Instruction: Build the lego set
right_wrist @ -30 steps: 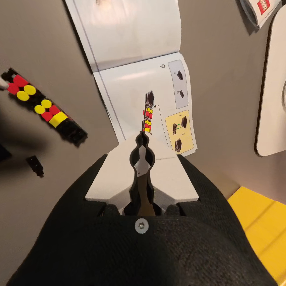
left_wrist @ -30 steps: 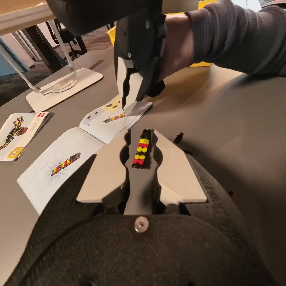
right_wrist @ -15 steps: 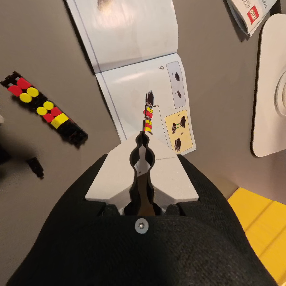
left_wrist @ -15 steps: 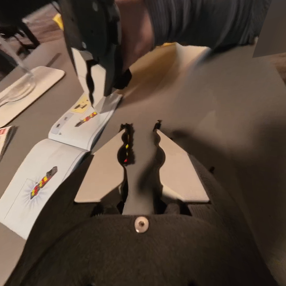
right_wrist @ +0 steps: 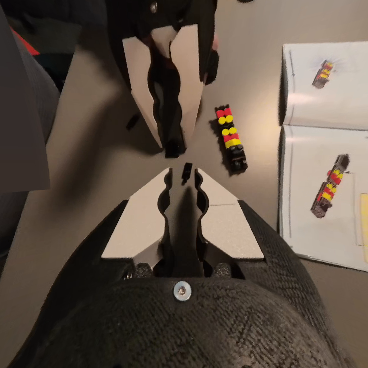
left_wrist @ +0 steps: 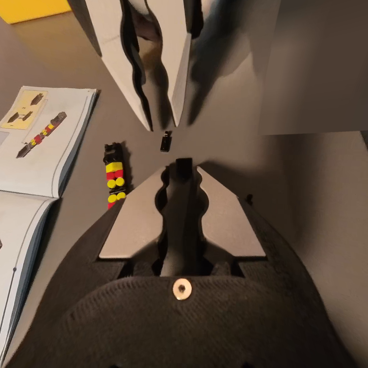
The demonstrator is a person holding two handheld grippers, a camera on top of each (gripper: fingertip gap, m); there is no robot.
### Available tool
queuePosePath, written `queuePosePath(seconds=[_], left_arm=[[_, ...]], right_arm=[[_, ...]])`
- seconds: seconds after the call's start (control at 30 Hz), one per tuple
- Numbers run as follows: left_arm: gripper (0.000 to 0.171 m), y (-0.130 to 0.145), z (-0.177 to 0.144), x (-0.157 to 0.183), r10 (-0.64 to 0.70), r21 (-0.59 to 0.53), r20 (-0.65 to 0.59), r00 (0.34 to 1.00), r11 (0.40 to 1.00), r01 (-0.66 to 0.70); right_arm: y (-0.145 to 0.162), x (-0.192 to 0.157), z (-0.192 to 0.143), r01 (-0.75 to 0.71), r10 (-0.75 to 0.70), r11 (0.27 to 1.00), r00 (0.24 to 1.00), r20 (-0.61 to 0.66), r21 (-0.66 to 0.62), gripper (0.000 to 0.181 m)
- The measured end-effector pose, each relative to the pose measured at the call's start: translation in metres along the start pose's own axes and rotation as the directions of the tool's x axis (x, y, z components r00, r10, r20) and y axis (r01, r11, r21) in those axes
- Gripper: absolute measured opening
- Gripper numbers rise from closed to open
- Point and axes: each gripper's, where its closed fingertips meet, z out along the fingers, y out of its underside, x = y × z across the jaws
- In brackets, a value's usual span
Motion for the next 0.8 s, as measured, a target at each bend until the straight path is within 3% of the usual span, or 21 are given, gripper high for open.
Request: queuePosePath(seconds=[0.27, 0.77, 0.8], left_arm=[[0.015, -0.001, 0.002, 0.003, -0.013, -0.001, -0.03, 0.999, 1.0, 0.013], [0.014, -0.015, 0.0, -0.007, -0.097, 0.072, -0.063, 0.993, 0.992, 0.102], [0.0, -0.016, 0.002, -0.008, -0.102, 0.072, -0.062, 0.993, 0.992, 0.106]], right_arm=[[0.017, 0.005, 0.003, 0.028, -0.033, 0.998, 0.996, -0.087, -0.059, 0.013], [0.012, 0.001, 0.01, 0.007, -0.007, 1.0, 1.0, -0.021, -0.014, 0.001], [0.012, 0.001, 0.01, 0.005, -0.005, 1.0, 1.0, -0.015, -0.013, 0.001]])
